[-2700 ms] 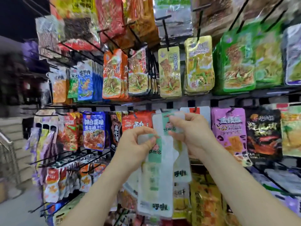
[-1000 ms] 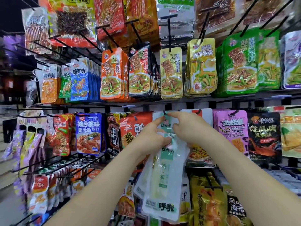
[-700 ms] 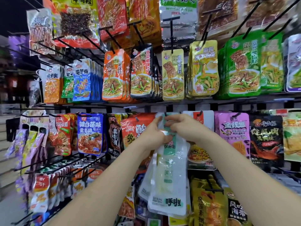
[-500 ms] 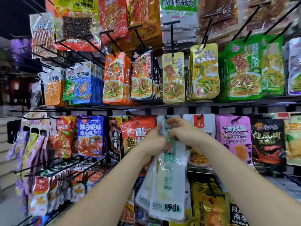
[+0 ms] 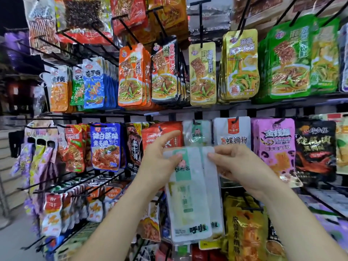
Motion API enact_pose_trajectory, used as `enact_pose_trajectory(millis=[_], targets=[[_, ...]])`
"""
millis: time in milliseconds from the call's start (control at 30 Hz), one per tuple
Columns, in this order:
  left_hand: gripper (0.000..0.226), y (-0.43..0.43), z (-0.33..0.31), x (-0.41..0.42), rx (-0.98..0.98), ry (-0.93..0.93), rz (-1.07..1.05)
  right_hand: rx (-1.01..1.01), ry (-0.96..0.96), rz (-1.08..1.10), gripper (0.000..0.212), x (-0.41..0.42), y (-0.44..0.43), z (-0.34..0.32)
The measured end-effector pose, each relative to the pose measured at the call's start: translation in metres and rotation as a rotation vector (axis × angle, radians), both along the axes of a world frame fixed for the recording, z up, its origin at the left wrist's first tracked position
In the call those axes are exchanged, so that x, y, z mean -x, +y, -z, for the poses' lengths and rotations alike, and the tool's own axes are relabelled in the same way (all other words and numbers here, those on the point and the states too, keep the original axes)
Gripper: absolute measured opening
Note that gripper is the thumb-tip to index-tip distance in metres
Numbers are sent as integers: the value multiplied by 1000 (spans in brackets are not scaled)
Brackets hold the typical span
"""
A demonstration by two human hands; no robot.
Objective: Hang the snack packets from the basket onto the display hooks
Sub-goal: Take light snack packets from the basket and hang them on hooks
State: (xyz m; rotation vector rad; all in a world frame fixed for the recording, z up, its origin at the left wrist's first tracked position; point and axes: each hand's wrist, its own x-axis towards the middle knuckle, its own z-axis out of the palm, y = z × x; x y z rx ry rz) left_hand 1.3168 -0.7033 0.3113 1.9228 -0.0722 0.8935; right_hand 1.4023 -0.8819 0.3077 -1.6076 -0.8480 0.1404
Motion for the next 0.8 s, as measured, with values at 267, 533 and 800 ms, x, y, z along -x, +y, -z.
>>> enact_pose_trajectory(millis=[267, 533, 800], targets=[[53, 22, -1, 36, 113, -104, -96, -343, 165, 126, 15, 16, 4, 2], [53, 9, 6, 30, -330, -10, -242, -423, -168, 266, 19, 20, 16, -19], [46, 4, -15, 21, -191, 40, -200, -343, -282, 262, 28, 21, 37, -40]])
